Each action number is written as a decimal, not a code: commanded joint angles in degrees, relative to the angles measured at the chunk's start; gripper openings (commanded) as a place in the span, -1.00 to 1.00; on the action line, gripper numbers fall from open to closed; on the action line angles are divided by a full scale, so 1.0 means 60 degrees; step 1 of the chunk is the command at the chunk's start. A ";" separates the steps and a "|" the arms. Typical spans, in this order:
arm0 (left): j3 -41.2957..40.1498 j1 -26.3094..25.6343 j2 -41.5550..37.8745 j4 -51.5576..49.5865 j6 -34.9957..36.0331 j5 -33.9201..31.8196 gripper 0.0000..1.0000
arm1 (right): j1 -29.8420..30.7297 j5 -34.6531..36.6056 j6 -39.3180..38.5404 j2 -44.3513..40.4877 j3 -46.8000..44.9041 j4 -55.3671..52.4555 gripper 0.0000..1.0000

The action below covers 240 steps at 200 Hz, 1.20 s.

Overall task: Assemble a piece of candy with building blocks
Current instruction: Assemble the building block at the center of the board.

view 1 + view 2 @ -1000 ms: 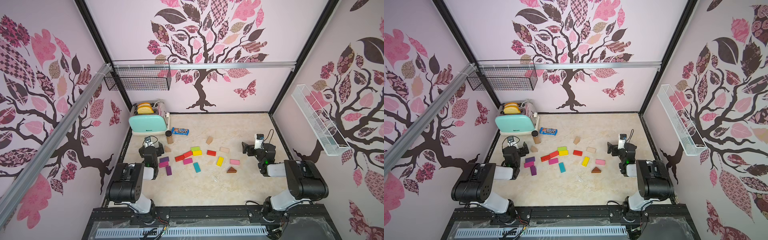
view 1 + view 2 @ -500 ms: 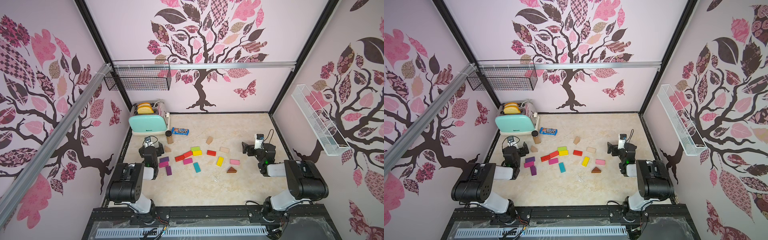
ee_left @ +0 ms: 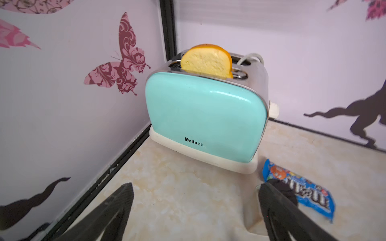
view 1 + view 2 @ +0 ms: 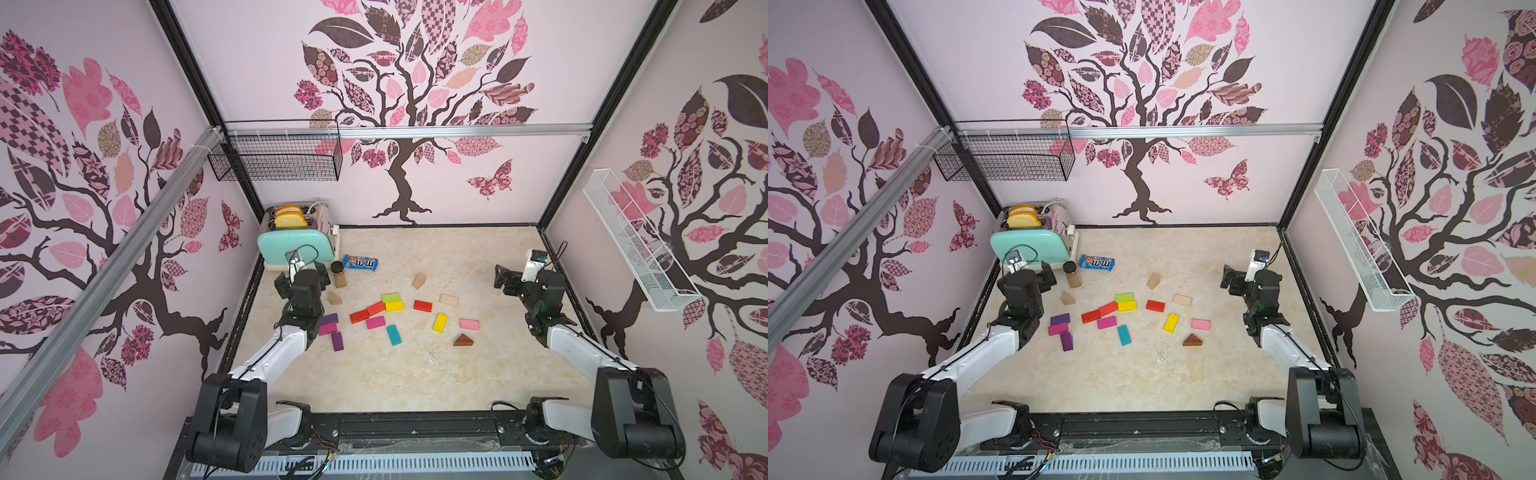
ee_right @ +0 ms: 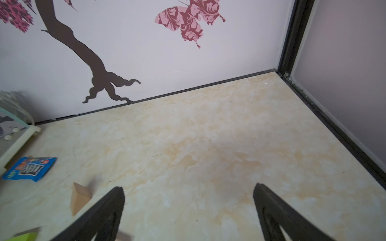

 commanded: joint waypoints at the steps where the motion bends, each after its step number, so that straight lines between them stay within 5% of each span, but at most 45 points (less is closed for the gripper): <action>1: 0.1886 -0.0022 -0.0462 -0.6074 -0.2267 0.1236 0.96 | 0.0202 -0.1469 0.0967 -0.0102 0.0904 -0.3503 0.99; 26: 0.2342 -0.0040 -0.0671 -0.8160 -0.2238 0.5100 0.96 | 0.0690 -0.3174 -0.0001 0.0033 0.1802 -0.5415 0.99; 42: 0.1739 -0.0487 -0.1200 -0.8043 -0.2568 0.6345 0.95 | 0.1182 -0.3394 -0.0341 0.0161 0.2463 -0.6347 0.99; 70: 0.0983 -0.1868 -0.1523 -0.7932 -0.3034 0.6647 0.95 | 0.2648 -0.2485 -0.0804 0.0639 0.3721 -0.6982 0.99; 112: -0.0400 -0.2585 -0.1891 -0.7039 -0.3775 0.7048 0.96 | 0.4069 -0.2875 -0.1044 0.1960 0.5074 -0.7654 0.99; 197: -0.0468 -0.3321 0.0315 -0.5648 -0.3457 0.6919 0.96 | 0.4923 -0.2982 0.0187 -0.1643 0.1631 -0.8085 0.97; 240: 0.0311 -0.3272 0.1925 -0.5518 -0.3710 0.6411 0.95 | 0.4980 -0.3339 0.0666 -0.1944 0.0850 -0.7466 0.96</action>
